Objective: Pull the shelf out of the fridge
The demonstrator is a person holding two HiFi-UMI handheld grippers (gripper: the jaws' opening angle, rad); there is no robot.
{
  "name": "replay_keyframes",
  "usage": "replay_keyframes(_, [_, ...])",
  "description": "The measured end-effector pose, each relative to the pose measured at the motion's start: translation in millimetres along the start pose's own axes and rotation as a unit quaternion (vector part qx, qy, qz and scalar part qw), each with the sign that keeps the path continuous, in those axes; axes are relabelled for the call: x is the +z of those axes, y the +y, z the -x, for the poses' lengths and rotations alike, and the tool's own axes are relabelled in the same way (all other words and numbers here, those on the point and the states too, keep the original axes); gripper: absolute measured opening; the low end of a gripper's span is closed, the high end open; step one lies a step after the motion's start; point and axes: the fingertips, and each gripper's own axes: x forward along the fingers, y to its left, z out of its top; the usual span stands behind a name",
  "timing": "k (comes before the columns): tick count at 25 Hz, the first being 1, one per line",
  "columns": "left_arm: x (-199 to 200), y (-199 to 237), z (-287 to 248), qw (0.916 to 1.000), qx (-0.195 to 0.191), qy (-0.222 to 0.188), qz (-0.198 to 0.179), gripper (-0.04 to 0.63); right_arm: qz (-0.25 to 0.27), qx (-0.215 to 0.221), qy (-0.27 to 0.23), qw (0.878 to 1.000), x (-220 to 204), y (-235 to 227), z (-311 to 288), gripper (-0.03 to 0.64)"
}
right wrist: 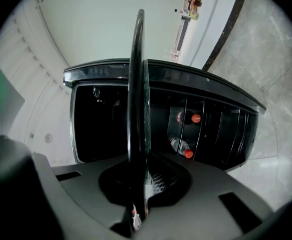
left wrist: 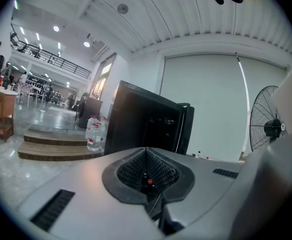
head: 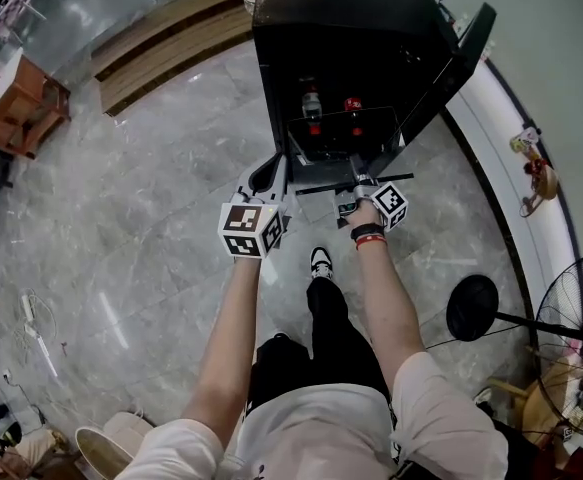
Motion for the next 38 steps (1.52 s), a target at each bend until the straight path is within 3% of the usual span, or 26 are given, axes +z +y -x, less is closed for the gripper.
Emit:
replay_keyframes(7, [22.1, -7.5, 20.4, 0.9998, 0.005, 0.008, -0.018, 0.02, 0.045, -0.007, 0.022, 0.999, -1.4, 39.1, 29.0, 0.025])
replay_keyframes(14, [50.4, -15.0, 43.6, 1.0, 0.006, -0.003, -0.002, 0.018, 0.077, -0.01, 0.03, 0.997, 0.4, 80.1, 63.7, 0.025])
replay_keyframes(26, [70.3, -26.9, 75.2, 0.9998, 0.011, 0.016, 0.004, 0.018, 0.159, -0.028, 0.031, 0.986, 1.9, 150.8, 119.5, 0.025])
replay_keyframes(31, [85.5, -35.7, 80.9, 0.9999, 0.007, 0.011, -0.008, 0.019, 0.209, -0.038, 0.032, 0.977, 1.7, 180.9, 131.4, 0.025])
replay_keyframes(38, [108.4, -48.5, 93.1, 0.9999, 0.005, 0.0, -0.015, 0.019, 0.296, -0.043, 0.043, 0.953, -3.4, 224.2, 142.4, 0.025])
